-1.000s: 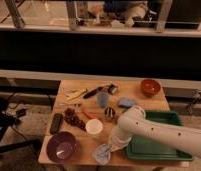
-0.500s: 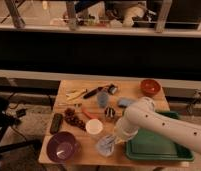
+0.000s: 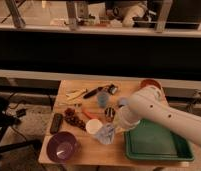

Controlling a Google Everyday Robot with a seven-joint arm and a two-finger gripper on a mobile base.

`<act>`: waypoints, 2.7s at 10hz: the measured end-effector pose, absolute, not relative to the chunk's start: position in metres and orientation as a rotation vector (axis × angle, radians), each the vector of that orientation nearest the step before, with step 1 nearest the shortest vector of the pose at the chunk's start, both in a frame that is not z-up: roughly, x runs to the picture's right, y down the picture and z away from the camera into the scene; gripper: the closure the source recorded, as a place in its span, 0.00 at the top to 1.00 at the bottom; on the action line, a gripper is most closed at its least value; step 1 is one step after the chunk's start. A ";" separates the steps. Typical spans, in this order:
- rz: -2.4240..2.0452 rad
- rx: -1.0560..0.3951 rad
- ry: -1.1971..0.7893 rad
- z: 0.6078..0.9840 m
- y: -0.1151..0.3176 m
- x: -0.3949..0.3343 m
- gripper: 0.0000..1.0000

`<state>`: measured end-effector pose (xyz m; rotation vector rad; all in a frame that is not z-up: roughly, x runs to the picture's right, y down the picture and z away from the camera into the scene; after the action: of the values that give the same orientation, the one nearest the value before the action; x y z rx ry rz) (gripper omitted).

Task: Place towel in metal cup

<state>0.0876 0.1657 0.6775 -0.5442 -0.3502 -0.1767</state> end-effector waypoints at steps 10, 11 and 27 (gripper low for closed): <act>-0.190 -0.472 -0.386 0.744 0.084 0.063 0.16; -0.194 -0.470 -0.381 0.749 0.078 0.062 0.16; -0.167 -0.493 -0.324 0.792 0.094 0.076 0.16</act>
<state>0.0761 0.0945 0.7918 -0.4929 -0.3244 -0.1674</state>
